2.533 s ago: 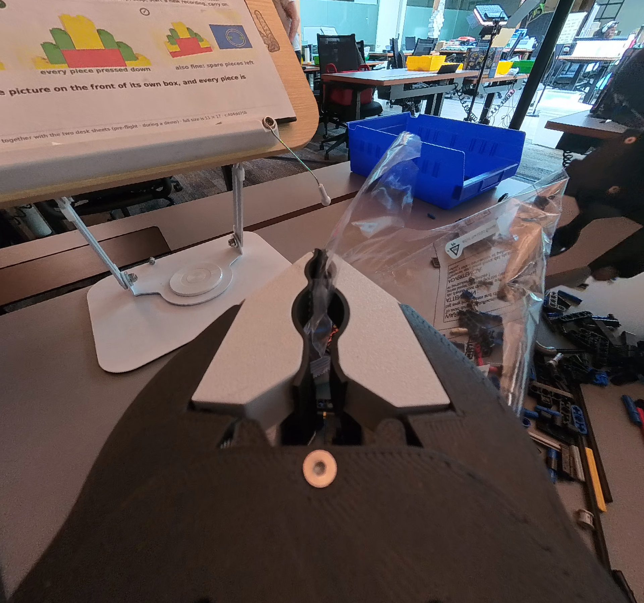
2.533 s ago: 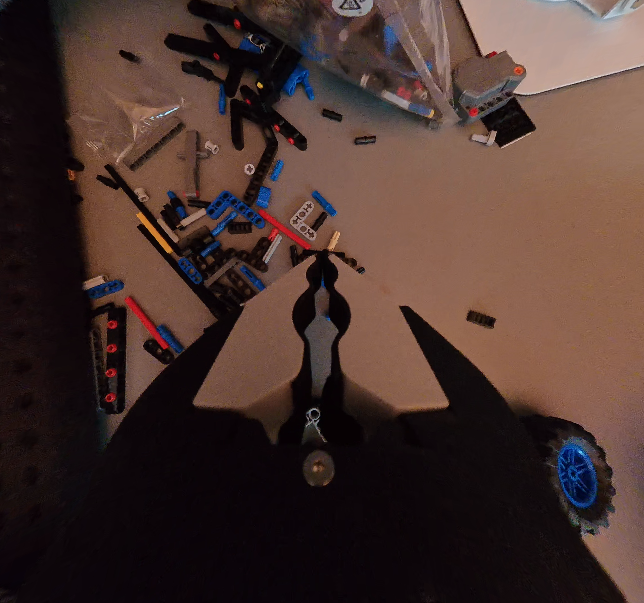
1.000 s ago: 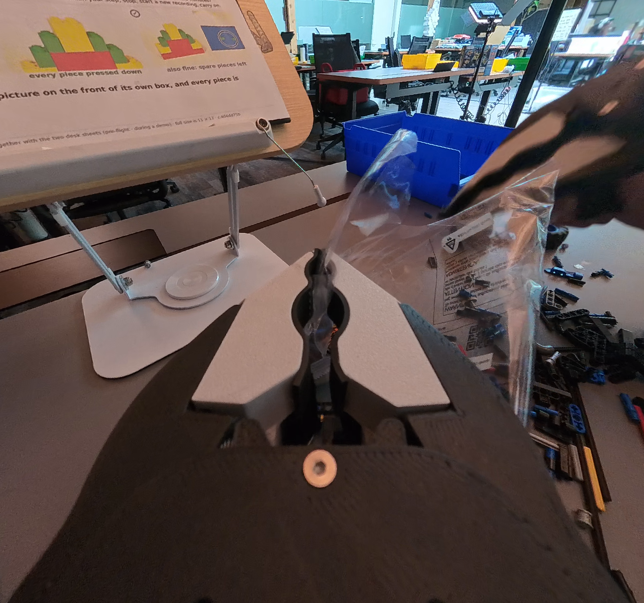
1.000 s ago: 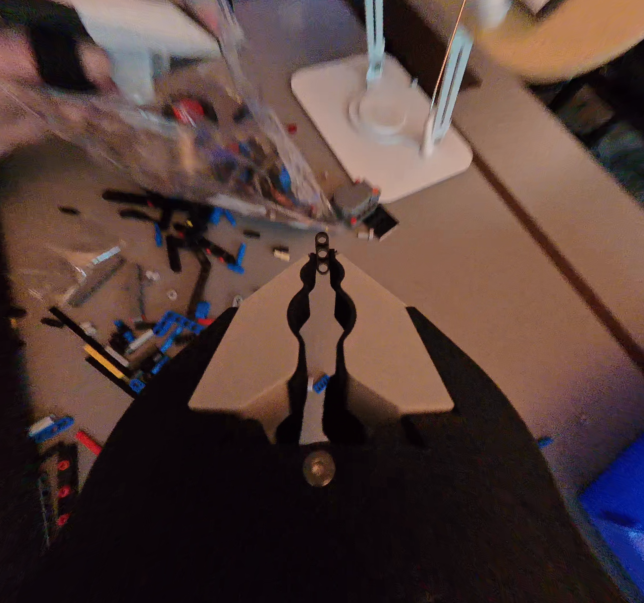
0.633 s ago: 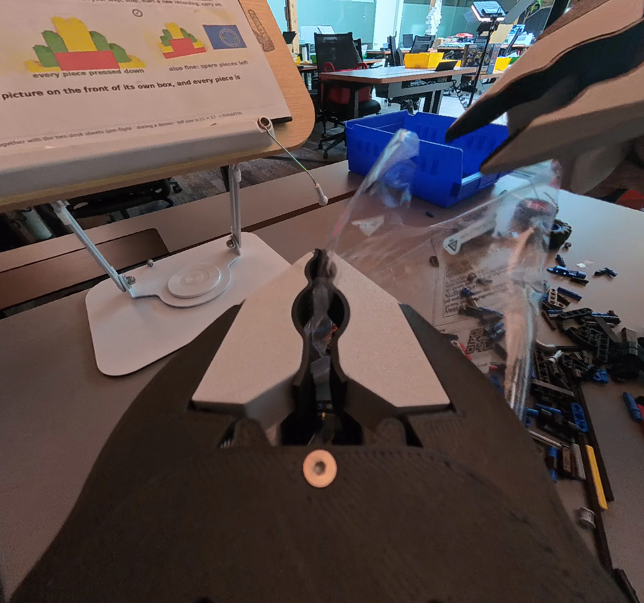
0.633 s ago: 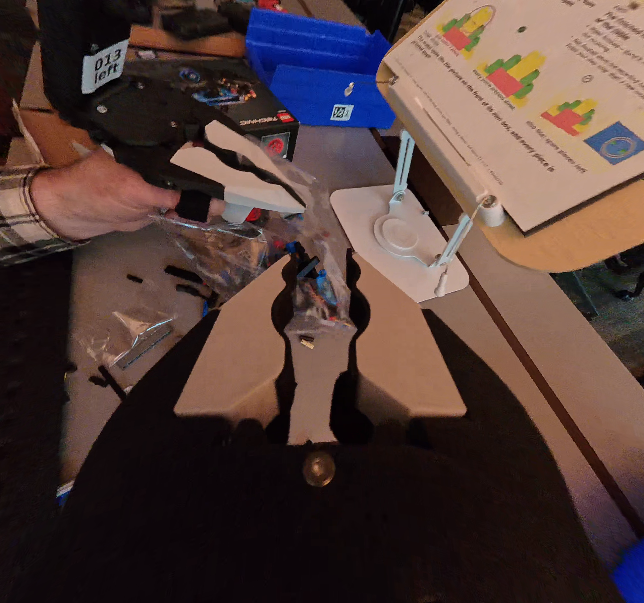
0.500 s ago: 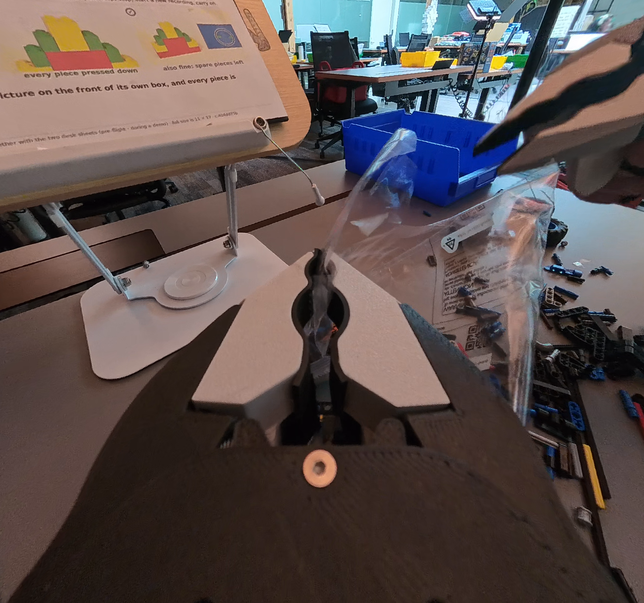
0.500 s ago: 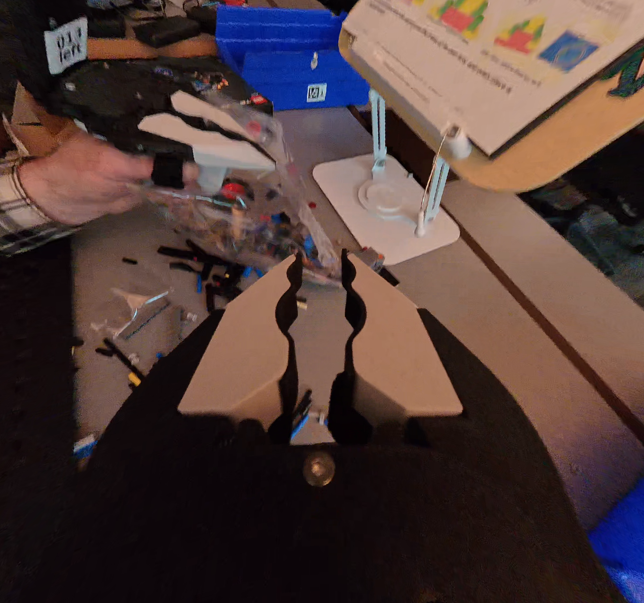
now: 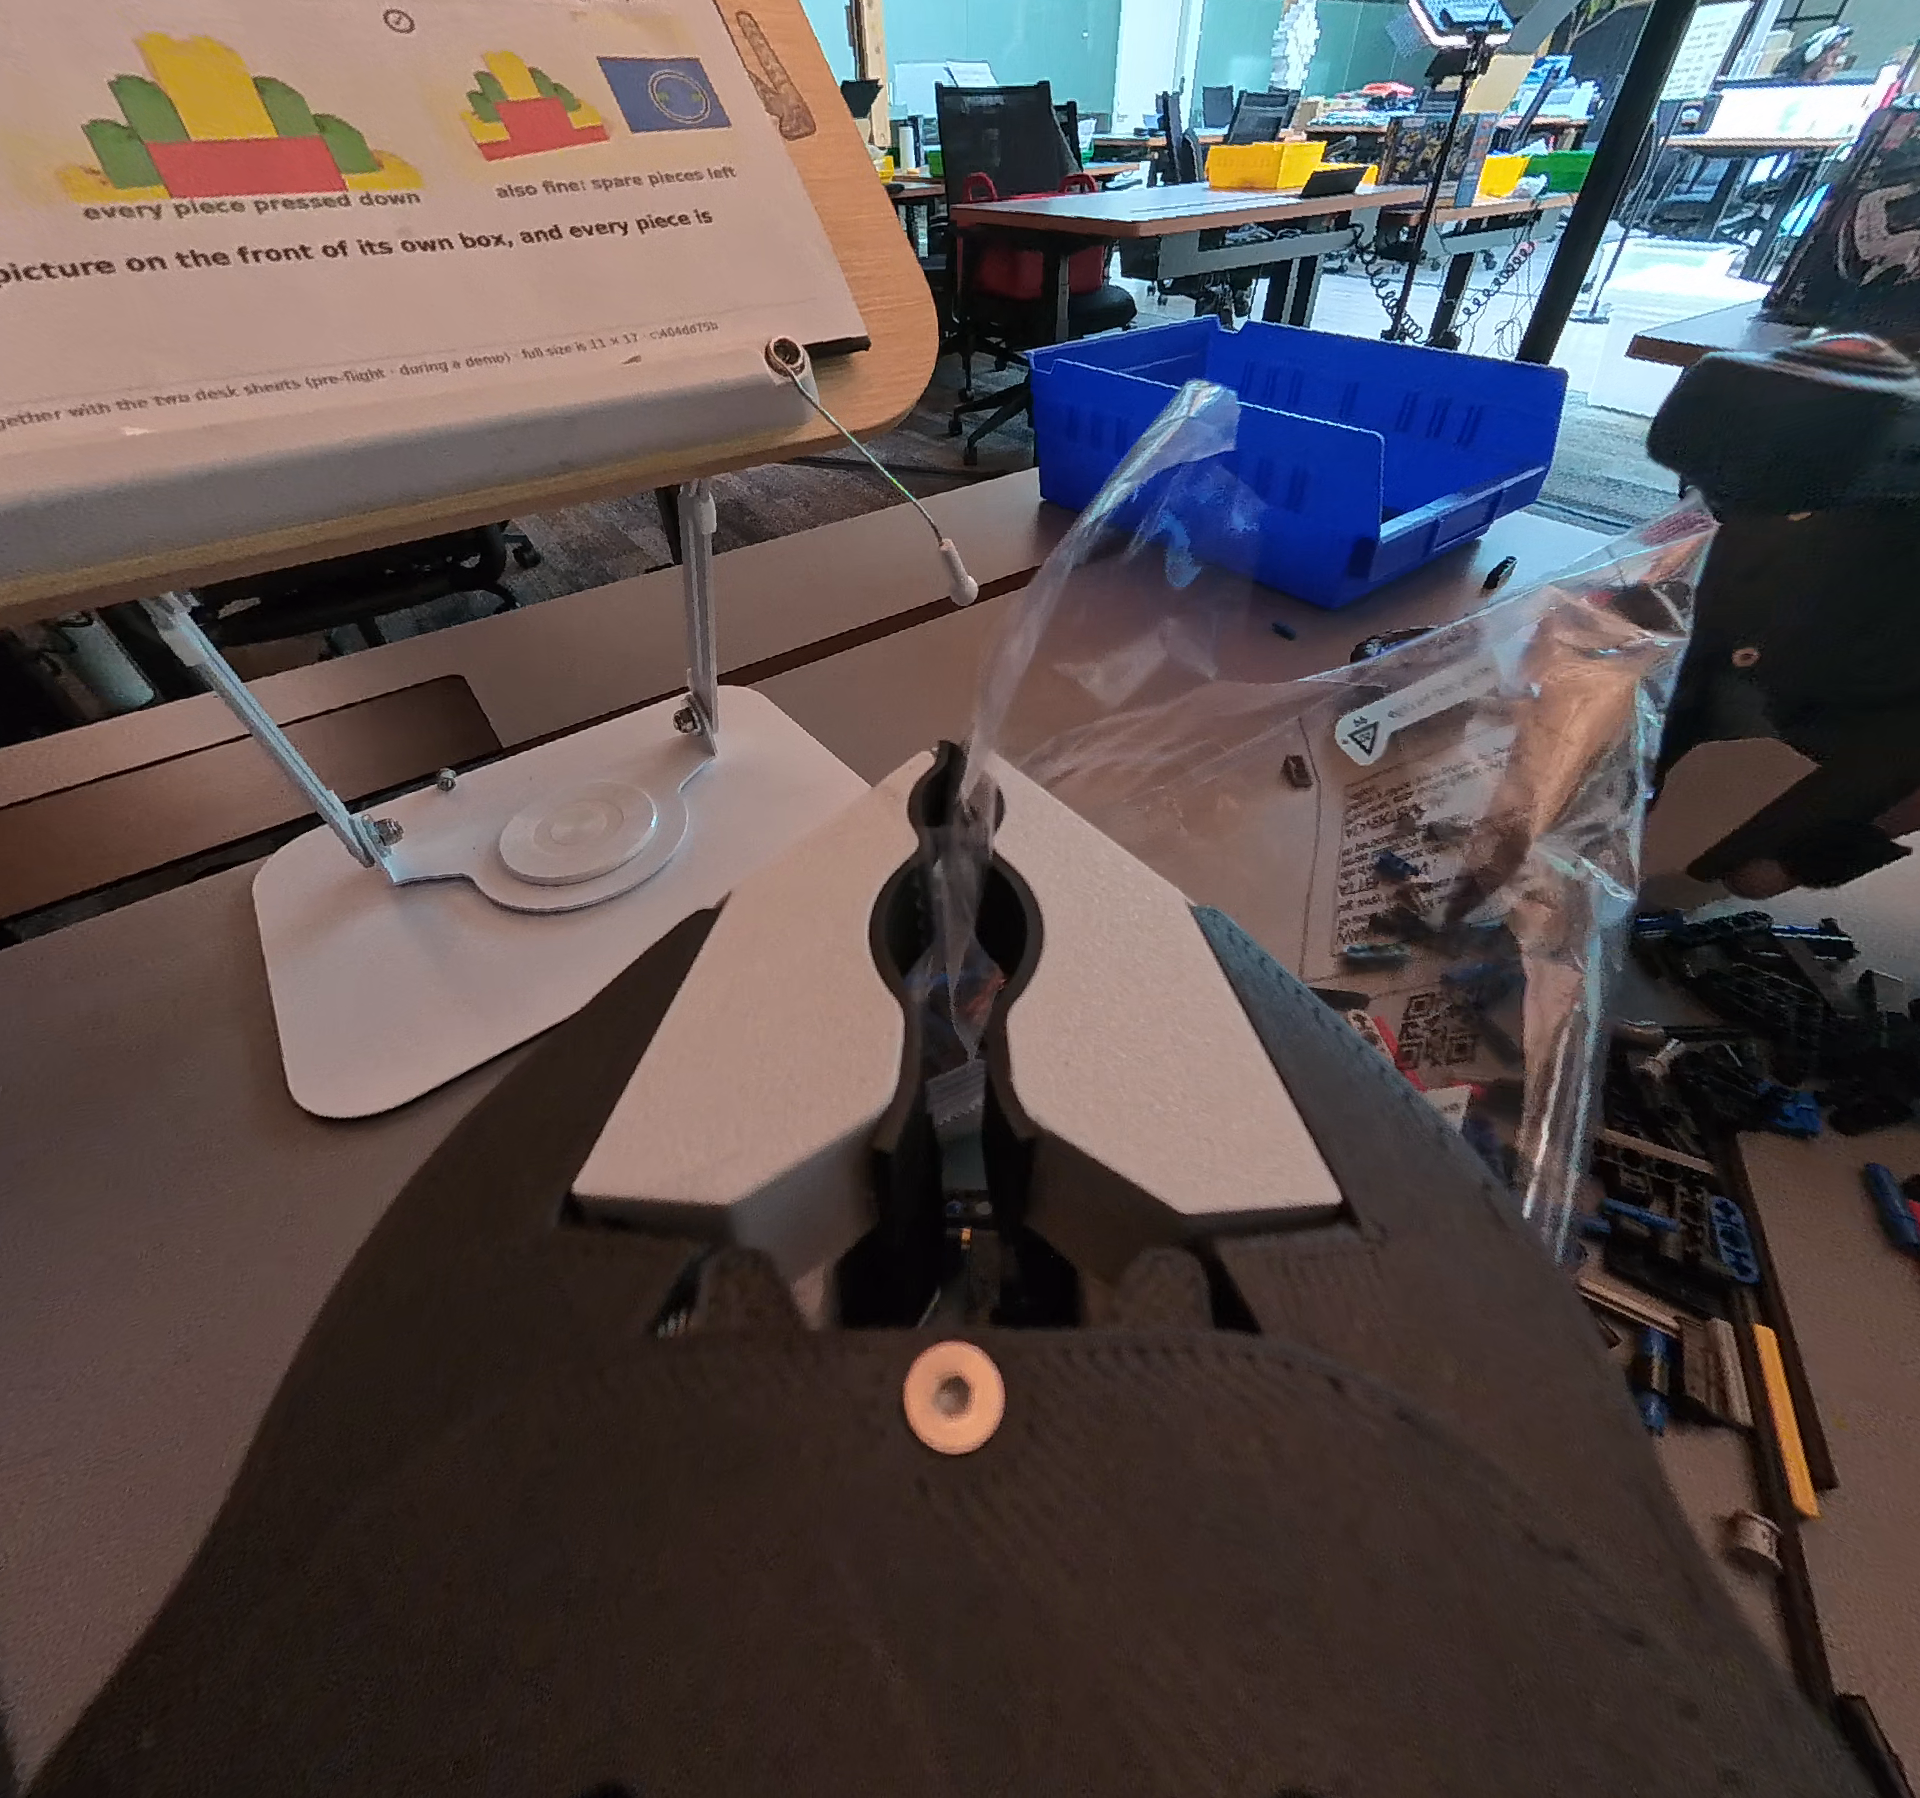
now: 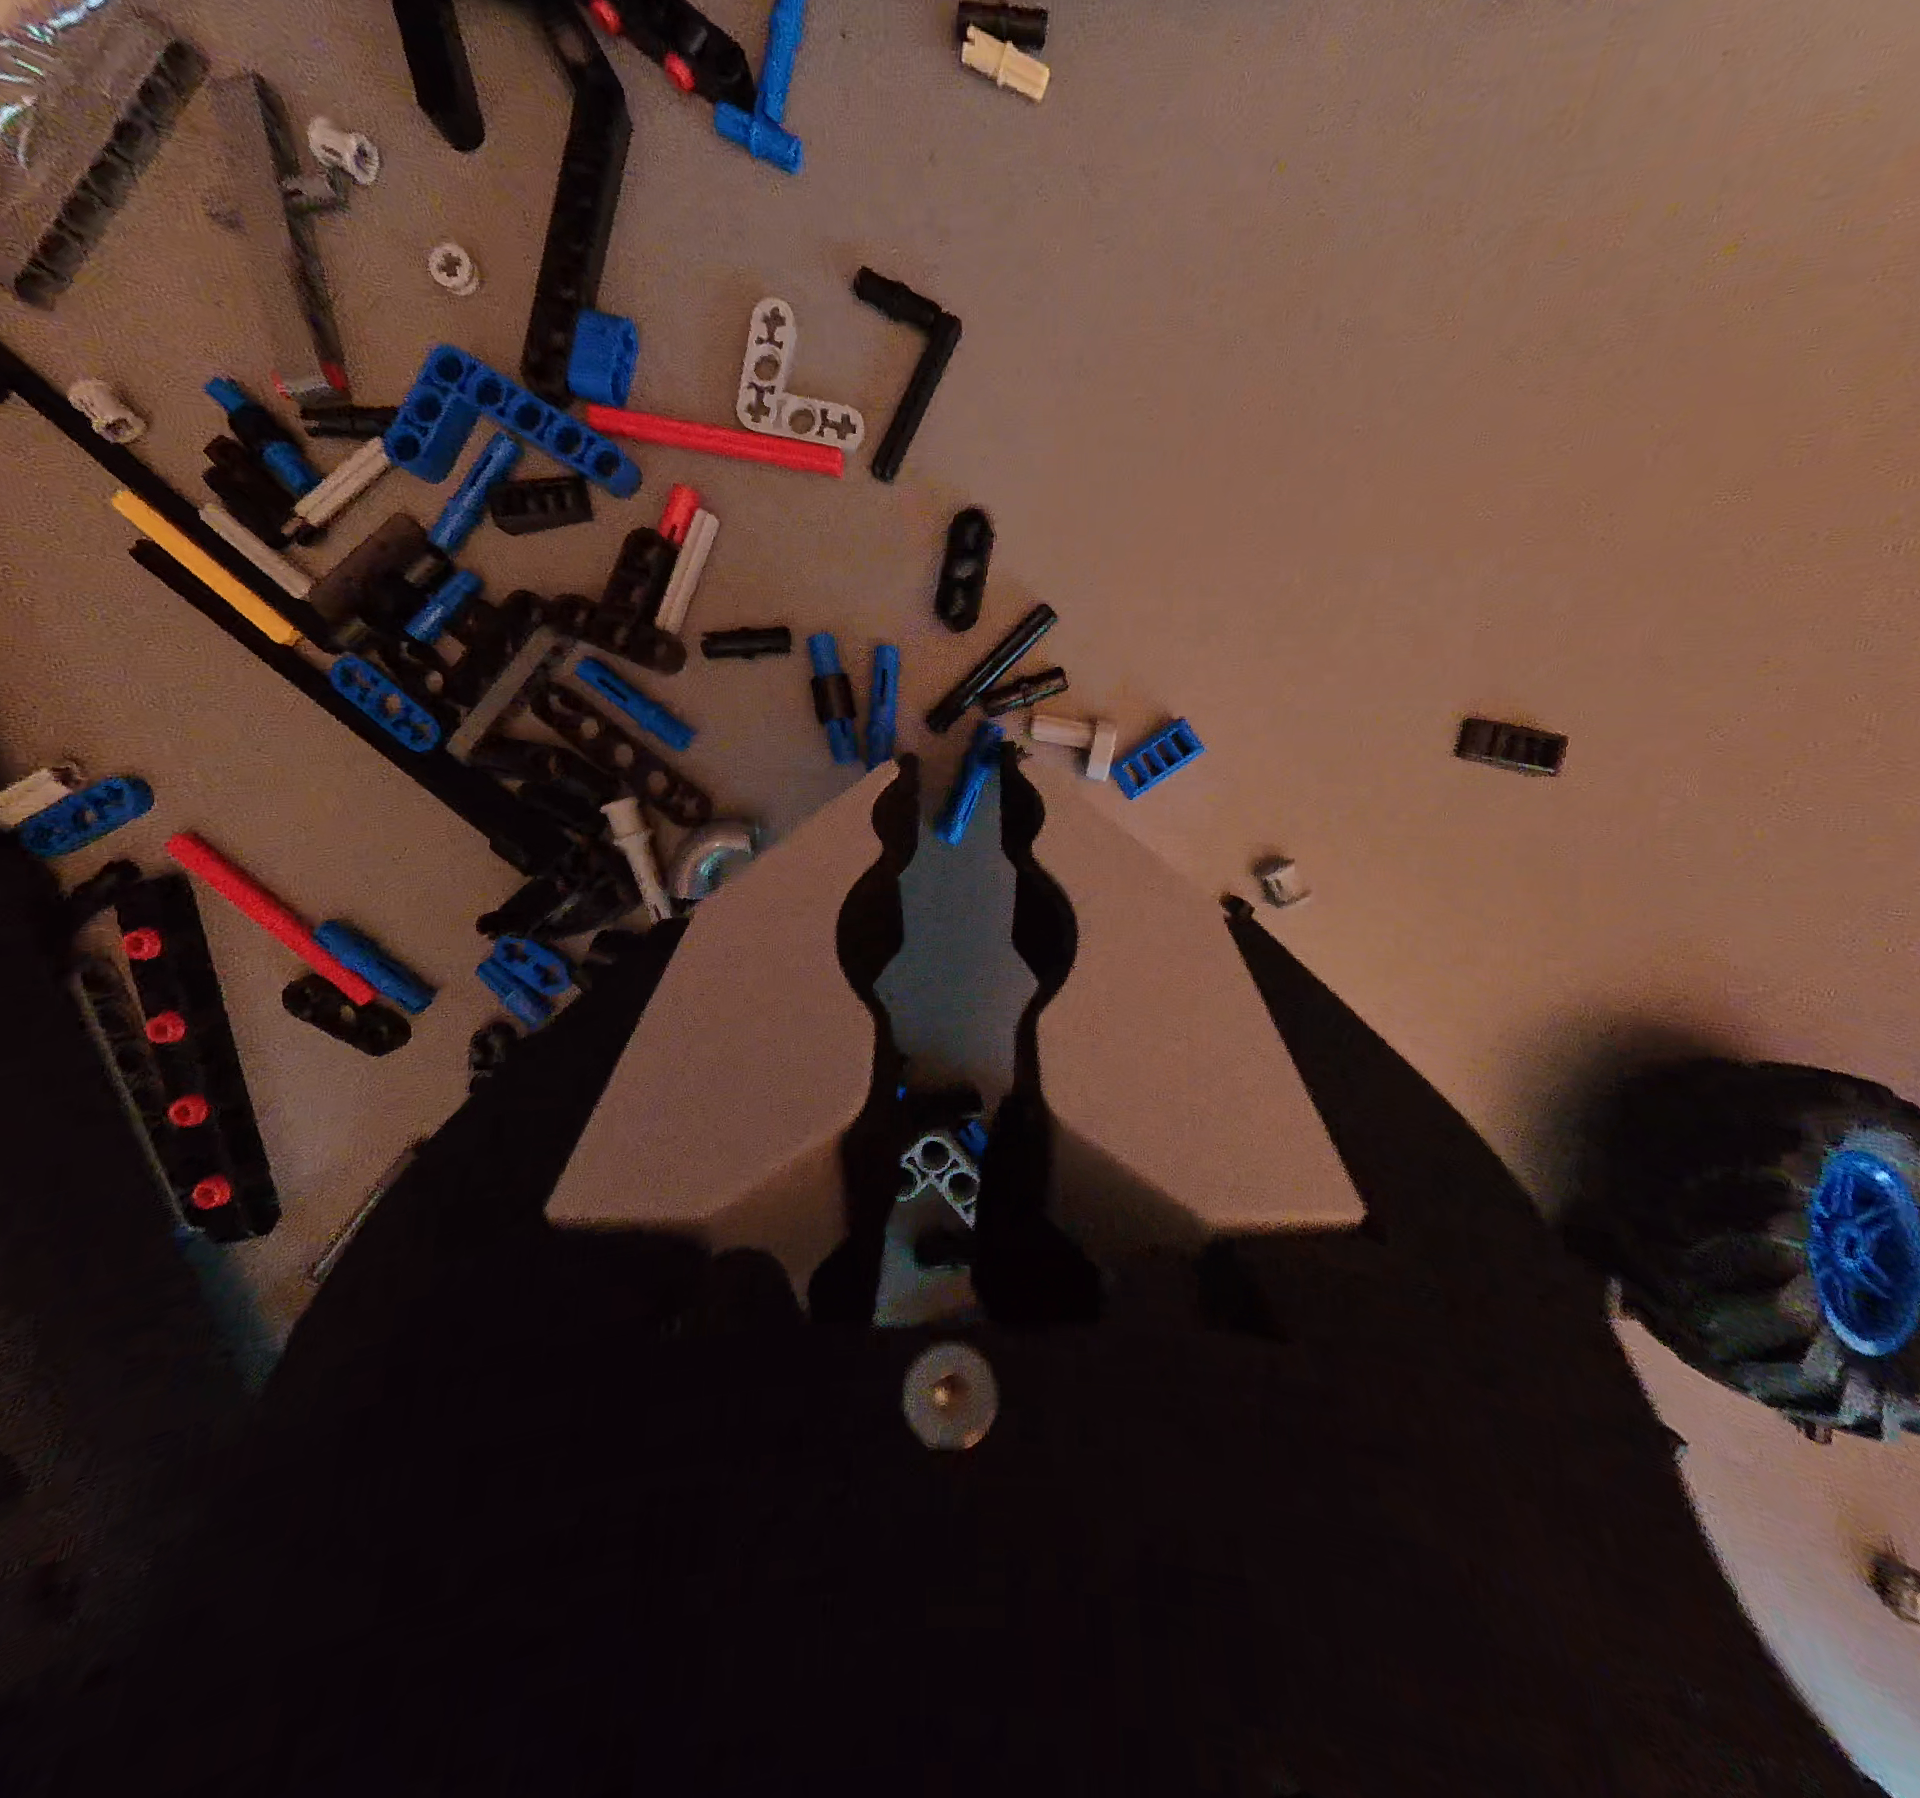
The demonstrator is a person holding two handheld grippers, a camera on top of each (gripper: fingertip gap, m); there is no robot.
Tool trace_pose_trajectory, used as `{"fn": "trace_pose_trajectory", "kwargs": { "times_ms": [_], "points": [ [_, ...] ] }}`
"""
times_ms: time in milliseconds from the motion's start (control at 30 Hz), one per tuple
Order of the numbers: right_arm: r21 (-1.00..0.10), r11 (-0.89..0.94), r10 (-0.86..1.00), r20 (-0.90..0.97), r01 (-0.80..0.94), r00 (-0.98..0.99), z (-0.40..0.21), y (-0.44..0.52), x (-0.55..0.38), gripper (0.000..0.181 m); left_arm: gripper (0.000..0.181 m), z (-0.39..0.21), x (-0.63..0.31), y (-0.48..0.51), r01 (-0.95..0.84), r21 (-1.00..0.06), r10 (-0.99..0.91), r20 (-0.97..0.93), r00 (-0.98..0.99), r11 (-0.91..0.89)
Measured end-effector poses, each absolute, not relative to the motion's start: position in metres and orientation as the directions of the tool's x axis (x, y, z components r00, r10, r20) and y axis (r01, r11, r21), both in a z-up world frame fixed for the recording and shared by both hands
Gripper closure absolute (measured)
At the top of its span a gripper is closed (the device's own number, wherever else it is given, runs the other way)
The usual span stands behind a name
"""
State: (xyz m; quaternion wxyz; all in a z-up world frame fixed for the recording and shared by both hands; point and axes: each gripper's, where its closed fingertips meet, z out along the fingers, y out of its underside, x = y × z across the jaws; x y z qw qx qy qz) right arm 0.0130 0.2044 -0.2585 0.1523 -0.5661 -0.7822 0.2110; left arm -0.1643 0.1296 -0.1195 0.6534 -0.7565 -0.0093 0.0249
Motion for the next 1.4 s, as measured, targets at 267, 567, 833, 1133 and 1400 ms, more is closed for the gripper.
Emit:
{"fn": "trace_pose_trajectory", "kwargs": {
  "times_ms": [267, 567, 833, 1133, 1400],
  "points": [
    [-0.544, 0.248, 0.949, -0.031, 0.801, -0.315, -0.256, 0.199, 0.005, 0.175, 0.181, -0.118, -0.163, 0.129, -0.020, -0.989, 0.042, -0.026, 0.999, -0.143],
    [-0.537, 0.212, 0.967, -0.008, 0.817, -0.256, -0.260, 0.202, -0.009, 0.167, 0.181, -0.118, -0.163, 0.129, -0.019, -0.990, 0.040, -0.025, 0.999, -0.143],
    [-0.573, 0.205, 0.964, -0.023, 0.793, -0.266, -0.254, 0.198, -0.015, 0.181, 0.181, -0.118, -0.164, 0.128, -0.017, -0.990, 0.043, -0.023, 0.999, -0.142],
    [-0.925, 0.233, 0.943, 0.139, 0.299, -0.302, -0.058, 0.161, -0.051, 0.181, 0.181, -0.119, -0.162, 0.130, -0.022, -0.989, 0.038, -0.027, 0.999, -0.144],
    [-0.871, 0.315, 0.918, 0.179, 0.378, -0.353, -0.072, 0.135, -0.096, 0.158, 0.181, -0.119, -0.163, 0.128, -0.022, -0.990, 0.040, -0.028, 0.999, -0.142]
  ]
}}
